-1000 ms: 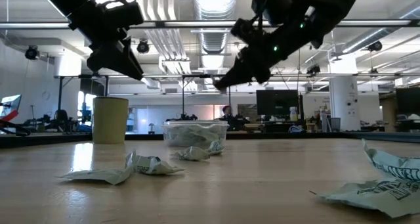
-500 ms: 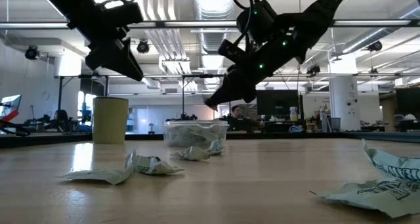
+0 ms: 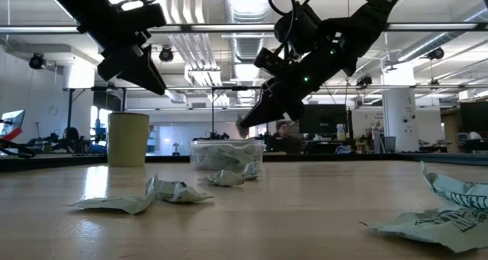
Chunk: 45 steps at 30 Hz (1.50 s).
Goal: Pick and place Stevia / Truvia into bins
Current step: Put the stevia packet into the transparent container
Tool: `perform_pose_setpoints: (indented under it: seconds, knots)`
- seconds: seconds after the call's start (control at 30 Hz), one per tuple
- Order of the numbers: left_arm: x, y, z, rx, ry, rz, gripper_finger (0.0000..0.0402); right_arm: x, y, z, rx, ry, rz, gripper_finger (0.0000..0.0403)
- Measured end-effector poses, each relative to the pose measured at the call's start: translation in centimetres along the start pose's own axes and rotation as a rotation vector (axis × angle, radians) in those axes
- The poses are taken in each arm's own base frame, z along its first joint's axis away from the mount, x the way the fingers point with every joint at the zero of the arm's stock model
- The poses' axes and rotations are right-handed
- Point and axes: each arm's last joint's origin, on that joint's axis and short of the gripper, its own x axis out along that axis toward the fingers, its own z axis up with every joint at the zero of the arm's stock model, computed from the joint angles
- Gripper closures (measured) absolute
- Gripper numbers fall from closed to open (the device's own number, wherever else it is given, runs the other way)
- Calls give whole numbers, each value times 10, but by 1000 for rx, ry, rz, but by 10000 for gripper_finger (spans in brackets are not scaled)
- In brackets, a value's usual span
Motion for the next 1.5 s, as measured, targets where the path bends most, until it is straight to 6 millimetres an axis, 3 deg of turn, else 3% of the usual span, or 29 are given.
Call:
perform_pose_setpoints:
  seconds: [0.33,0.67,0.9,1.2,1.37,1.5]
  knots:
    - [0,-1,0,-2,-1,-12,306,-8,-2,5,-10,1,-7,282]
    - [-1,-9,7,-51,-64,-248,306,-62,-2,15,53,153,46,279]
    - [2,-21,13,-52,-112,-387,306,-92,11,7,139,300,104,289]
    - [19,-59,23,133,-232,-717,306,-98,22,-8,133,339,128,291]
    - [30,-75,29,208,-336,-809,306,-98,23,-9,132,345,129,298]
    - [40,-87,32,248,-314,-842,306,-98,22,-9,132,345,129,303]
